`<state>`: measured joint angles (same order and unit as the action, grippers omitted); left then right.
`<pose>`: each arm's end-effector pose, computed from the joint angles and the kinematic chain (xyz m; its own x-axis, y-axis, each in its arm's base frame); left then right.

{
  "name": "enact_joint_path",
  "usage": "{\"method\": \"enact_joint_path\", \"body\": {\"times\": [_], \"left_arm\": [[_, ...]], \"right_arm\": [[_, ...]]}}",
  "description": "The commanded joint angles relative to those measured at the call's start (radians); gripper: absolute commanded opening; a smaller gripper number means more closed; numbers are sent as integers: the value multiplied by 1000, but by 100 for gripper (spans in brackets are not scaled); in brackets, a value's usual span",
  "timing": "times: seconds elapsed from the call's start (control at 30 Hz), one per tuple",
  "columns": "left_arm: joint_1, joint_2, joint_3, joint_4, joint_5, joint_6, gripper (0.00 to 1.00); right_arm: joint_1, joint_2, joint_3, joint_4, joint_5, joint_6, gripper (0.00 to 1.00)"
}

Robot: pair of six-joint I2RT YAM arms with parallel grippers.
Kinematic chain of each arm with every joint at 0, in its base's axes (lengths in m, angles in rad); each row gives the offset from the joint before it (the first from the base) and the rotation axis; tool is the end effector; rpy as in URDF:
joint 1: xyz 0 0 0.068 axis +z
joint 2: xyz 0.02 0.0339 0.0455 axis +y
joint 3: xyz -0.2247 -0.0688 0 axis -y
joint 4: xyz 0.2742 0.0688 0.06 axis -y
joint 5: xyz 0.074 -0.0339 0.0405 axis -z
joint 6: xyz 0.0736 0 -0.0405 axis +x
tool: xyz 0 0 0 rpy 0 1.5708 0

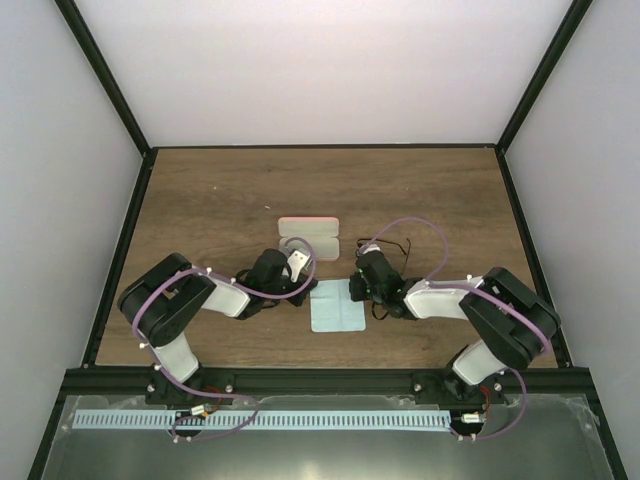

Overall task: Organize the sunglasses
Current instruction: Fold the glasses cleaning cloth at the center of the board.

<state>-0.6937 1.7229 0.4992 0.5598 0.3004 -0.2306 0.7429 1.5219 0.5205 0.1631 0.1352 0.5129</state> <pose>0.2301 -0.2197 0.0092 -0.6418 0.2497 -0.7251 0.6607 0.6600 -0.3575 0.2318 0.1994 0.0301 -0.7735 -0.0502 -0.6319 -0.2575 0.9358 0.2408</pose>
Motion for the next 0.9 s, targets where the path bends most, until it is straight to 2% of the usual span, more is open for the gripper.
{"method": "enact_joint_path", "body": {"times": [0.0, 0.13, 0.87], "left_arm": [[2, -2, -9, -10, 13, 1, 4], [2, -4, -9, -8, 15, -1, 4], [-1, -67, -35, 15, 19, -38, 4]], "right_arm": [[5, 12, -5, -17, 20, 3, 7], [6, 3, -5, -15, 20, 3, 1], [76, -90, -19, -27, 99, 18, 1]]}}
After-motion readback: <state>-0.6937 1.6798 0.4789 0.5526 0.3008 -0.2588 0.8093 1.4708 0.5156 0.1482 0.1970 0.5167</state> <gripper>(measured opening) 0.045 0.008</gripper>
